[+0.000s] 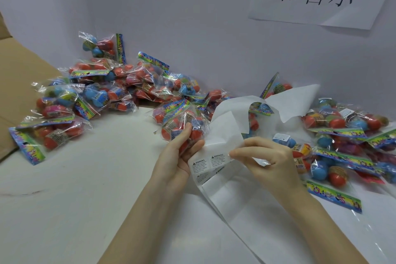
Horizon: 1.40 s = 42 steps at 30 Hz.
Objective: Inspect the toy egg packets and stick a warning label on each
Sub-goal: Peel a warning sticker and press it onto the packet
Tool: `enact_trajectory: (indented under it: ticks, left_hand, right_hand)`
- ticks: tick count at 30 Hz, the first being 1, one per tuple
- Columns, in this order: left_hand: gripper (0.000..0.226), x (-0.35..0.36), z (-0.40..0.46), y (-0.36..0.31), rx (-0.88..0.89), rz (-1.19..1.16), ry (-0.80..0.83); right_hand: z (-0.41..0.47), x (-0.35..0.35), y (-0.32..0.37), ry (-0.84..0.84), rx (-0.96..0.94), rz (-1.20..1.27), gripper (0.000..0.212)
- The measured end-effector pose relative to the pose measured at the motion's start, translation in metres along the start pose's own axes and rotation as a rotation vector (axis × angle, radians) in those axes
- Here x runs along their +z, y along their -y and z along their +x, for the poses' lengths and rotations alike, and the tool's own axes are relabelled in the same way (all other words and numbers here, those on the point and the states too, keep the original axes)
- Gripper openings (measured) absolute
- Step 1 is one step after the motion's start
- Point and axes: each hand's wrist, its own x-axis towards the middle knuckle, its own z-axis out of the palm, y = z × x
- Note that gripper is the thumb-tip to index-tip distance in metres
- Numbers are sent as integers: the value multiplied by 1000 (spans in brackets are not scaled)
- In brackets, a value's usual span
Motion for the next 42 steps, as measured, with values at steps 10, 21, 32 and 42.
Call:
enact_trajectory:
  ticks: [10,21,32,42]
  left_hand:
    - [9,-1,0,-2,99,79,-48]
    - [36,4,-17,-11,436,504,94]
    - [14,10,-24,3,405,559,287]
    - [21,15,-31,4,386,559,331]
  right_hand:
    - [7,-9,6,99,394,285,32]
    - [20,-30,6,-401,514,711,28]
    - [19,-24,46,-103,341,595,29]
    - [16,-16,47,-54,260,278,24]
